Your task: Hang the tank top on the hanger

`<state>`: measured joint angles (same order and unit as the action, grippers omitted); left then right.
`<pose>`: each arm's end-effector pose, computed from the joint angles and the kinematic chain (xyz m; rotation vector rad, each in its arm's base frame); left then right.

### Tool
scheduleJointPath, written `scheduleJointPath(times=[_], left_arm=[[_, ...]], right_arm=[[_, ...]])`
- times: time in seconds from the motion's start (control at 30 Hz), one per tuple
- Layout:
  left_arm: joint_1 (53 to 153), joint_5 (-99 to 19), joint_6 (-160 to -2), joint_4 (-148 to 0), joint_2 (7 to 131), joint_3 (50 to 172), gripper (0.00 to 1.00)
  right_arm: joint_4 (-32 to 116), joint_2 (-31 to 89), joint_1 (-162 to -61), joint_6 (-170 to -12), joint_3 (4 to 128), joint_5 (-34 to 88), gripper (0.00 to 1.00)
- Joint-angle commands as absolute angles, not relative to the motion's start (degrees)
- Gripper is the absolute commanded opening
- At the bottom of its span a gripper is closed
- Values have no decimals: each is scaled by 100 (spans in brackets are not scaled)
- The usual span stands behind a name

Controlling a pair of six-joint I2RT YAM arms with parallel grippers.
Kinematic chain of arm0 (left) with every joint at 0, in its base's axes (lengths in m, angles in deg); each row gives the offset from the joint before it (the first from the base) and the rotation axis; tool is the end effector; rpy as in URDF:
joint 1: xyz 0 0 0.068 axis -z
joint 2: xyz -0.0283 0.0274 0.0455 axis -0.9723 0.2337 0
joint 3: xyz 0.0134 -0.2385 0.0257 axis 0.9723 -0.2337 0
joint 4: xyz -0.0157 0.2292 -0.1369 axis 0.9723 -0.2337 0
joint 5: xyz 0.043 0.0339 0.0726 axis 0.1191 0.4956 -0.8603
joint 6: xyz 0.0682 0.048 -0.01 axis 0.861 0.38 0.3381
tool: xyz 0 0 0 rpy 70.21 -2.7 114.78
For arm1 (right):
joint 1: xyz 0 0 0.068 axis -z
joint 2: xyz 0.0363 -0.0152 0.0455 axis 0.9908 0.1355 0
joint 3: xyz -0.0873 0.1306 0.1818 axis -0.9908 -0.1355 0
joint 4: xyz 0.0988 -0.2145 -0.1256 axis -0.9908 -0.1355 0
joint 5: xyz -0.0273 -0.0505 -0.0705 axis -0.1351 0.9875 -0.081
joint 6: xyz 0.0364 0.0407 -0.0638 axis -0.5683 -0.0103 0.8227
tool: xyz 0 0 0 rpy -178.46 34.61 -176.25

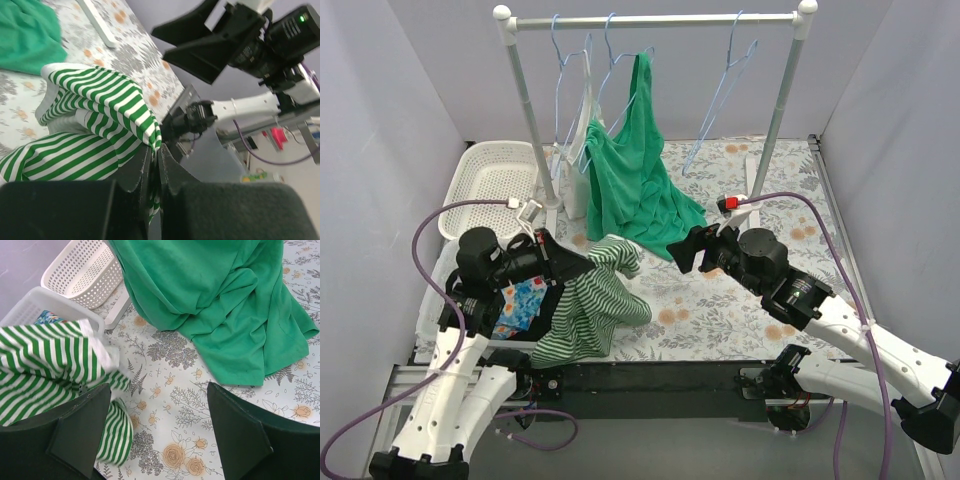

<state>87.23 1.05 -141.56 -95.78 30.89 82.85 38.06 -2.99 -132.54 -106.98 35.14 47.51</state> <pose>0.1845 -0.0919 0.3135 -0.3981 2.0763 -1.7303 0.1843 0.1961 0.3052 -0.2512 1.7669 0.7383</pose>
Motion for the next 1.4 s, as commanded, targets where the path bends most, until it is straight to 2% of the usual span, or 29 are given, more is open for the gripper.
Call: scheduleJointPath(times=[0.0, 0.1, 0.23, 0.4, 0.5, 0.67, 0.8, 0.93, 1.0, 1.07, 1.13, 1.2, 1.23, 1.3, 1.37], left_arm=[[9019, 1167, -14577, -8654, 3112, 8014, 0], [9343, 1089, -14805, -8293, 3226, 7855, 0], [10142, 108, -14947, -7914, 3769, 8004, 0], [11679, -1248, -14684, -7817, 4771, 9127, 0], [12199, -1961, -14394, -7887, 5308, 9925, 0], [12236, -2322, -13771, -8359, 5678, 10728, 0], [12245, -1937, -13558, -8642, 5644, 10187, 0], [12368, -1156, -13908, -8660, 5126, 8187, 0], [12710, -1153, -14146, -8634, 4941, 7585, 0], [13104, -1390, -14541, -8616, 4642, 6883, 19], [13247, -1557, -14822, -8660, 4405, 6573, 23], [13317, -1803, -14946, -8852, 4123, 6457, 47], [13317, -1899, -14947, -8915, 4062, 6492, 56], [13317, -2557, -15000, -9318, 4026, 6772, 62], [13317, -3023, -14947, -9634, 4113, 7045, 61]], right_arm=[[3767, -399, -13266, -10777, 3754, 4913, 86], [3714, -513, -13266, -10856, 3675, 5001, 86], [3609, -715, -13266, -10997, 3508, 5150, 86], [3249, -1066, -13266, -11129, 3420, 5484, 86], [3021, -1287, -13266, -11085, 3569, 5747, 86], [2765, -1507, -13266, -10988, 3850, 6046, 86], [2625, -1551, -13266, -11111, 3781, 6003, 86], [2545, -1551, -13266, -11444, 3342, 5871, 86], [2545, -1507, -13266, -11690, 3157, 5696, 86], [2545, -1411, -13266, -12006, 2903, 5485, 85], [2536, -1305, -13266, -12165, 2726, 5318, 84], [2545, -1147, -13266, -12420, 2463, 5090, 82], [2545, -1103, -13266, -12525, 2366, 4967, 81], [2536, -1059, -13257, -12832, 2085, 4878, 79], [2536, -1111, -13266, -12983, 1918, 4834, 76]])
